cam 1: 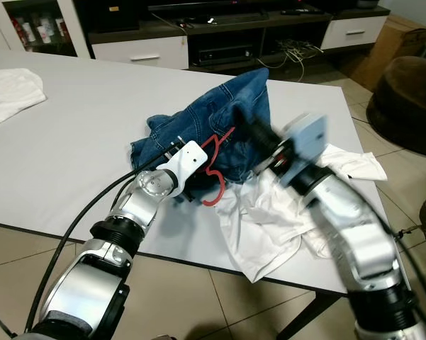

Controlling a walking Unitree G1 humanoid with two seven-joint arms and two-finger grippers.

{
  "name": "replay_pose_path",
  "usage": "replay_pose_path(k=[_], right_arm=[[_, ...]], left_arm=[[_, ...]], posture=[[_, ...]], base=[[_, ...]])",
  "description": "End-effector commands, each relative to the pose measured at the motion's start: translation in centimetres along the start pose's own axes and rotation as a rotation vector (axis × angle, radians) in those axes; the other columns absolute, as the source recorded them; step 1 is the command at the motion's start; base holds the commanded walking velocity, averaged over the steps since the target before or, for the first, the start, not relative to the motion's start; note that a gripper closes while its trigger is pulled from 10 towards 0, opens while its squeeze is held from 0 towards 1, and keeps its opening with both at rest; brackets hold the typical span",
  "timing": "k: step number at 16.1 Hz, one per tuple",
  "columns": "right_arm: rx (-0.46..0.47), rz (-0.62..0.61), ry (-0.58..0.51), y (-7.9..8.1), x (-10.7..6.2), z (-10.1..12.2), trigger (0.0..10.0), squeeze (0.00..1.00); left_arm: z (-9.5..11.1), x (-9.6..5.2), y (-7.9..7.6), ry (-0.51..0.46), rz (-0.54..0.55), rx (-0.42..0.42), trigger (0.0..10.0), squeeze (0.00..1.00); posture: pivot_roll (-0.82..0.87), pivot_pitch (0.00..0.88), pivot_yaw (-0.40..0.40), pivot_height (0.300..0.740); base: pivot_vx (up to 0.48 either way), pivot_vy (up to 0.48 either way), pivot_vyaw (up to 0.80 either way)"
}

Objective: Hang hanger

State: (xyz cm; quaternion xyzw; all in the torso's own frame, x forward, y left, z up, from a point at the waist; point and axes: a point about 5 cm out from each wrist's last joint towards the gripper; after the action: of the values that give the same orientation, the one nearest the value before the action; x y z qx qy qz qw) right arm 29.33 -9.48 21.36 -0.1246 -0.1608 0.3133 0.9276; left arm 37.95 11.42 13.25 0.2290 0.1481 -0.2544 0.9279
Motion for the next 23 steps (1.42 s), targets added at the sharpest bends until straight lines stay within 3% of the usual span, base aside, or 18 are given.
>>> replay_pose_path(k=[1,7,8,9,11,12,13,15,16,21,23], right_arm=[[-0.008,0.082,0.037,1.6,0.0,-0.5,0.0,0.0],[-0.062,0.042,0.217,3.1,0.7,-4.2,0.1,0.0],[-0.076,0.032,0.228,3.0,0.8,-4.4,1.7,0.0],[-0.097,0.034,0.224,2.9,0.8,-4.3,10.0,0.0],[-0.178,0.034,0.21,1.9,0.6,-3.9,10.0,0.0],[-0.216,0.025,0.187,1.2,0.4,-3.4,10.0,0.71],[-0.243,0.046,0.162,0.7,0.0,-2.8,10.0,1.0],[-0.284,0.127,0.109,0.2,-1.1,-1.3,10.0,1.0],[-0.284,0.15,0.082,0.0,-1.6,-0.6,10.0,0.0],[-0.073,0.117,-0.013,-2.0,-2.8,1.9,10.0,0.0],[0.009,0.244,-0.051,-1.2,-3.9,2.9,10.0,0.0]], left_arm=[[1.3,0.3,0.0,-0.027,-0.008,-0.035,10.0,0.0],[3.4,0.5,-1.1,-0.105,-0.071,-0.063,10.0,0.0],[3.4,0.5,-1.1,-0.107,-0.077,-0.056,10.0,0.0],[3.3,0.4,-1.1,-0.105,-0.074,-0.057,10.0,0.0],[2.7,0.2,-0.7,-0.089,-0.066,-0.049,10.0,0.0],[2.4,0.1,-0.6,-0.083,-0.066,-0.042,10.0,0.0],[2.1,0.0,-0.4,-0.078,-0.064,-0.039,10.0,0.0],[1.9,-0.3,-0.2,-0.076,-0.068,-0.02,10.0,0.0],[1.8,-0.3,-0.1,-0.073,-0.067,-0.015,10.0,0.0],[1.7,-0.3,-0.2,-0.073,-0.059,-0.012,10.0,0.0],[1.4,-0.2,-0.5,-0.067,-0.063,-0.006,10.0,0.0]], posture=[[0.0,0.044,0.016,0.74],[0.01,0.039,0.022,0.74],[0.01,0.039,0.022,0.74],[0.01,0.038,0.023,0.74],[0.01,0.039,0.022,0.74],[0.01,0.039,0.021,0.74],[0.01,0.04,0.019,0.74],[0.01,0.043,0.014,0.74],[0.01,0.045,0.013,0.74],[0.0,0.051,0.006,0.74],[0.0,0.053,0.006,0.74]], base=[[0.0,0.0,0.0],[0.0,0.0,0.0],[0.0,0.0,0.0],[0.0,0.0,0.0],[0.0,0.0,0.0],[0.0,0.0,0.0],[0.0,0.0,0.0],[0.0,0.0,0.0],[0.0,0.0,0.0],[0.0,0.0,0.0],[0.0,0.0,0.0]])
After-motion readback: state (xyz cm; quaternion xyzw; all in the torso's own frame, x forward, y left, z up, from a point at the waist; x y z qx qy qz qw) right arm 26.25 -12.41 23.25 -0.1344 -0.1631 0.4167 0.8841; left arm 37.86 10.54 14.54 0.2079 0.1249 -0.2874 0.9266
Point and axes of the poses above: a point about 5 cm out from each wrist's last joint towards the gripper, its own x axis pointing out of the wrist towards the gripper, its own z axis along the axis of the wrist's last joint, y = z × x, and after that the axes turned 8 degrees about -x, right-handed
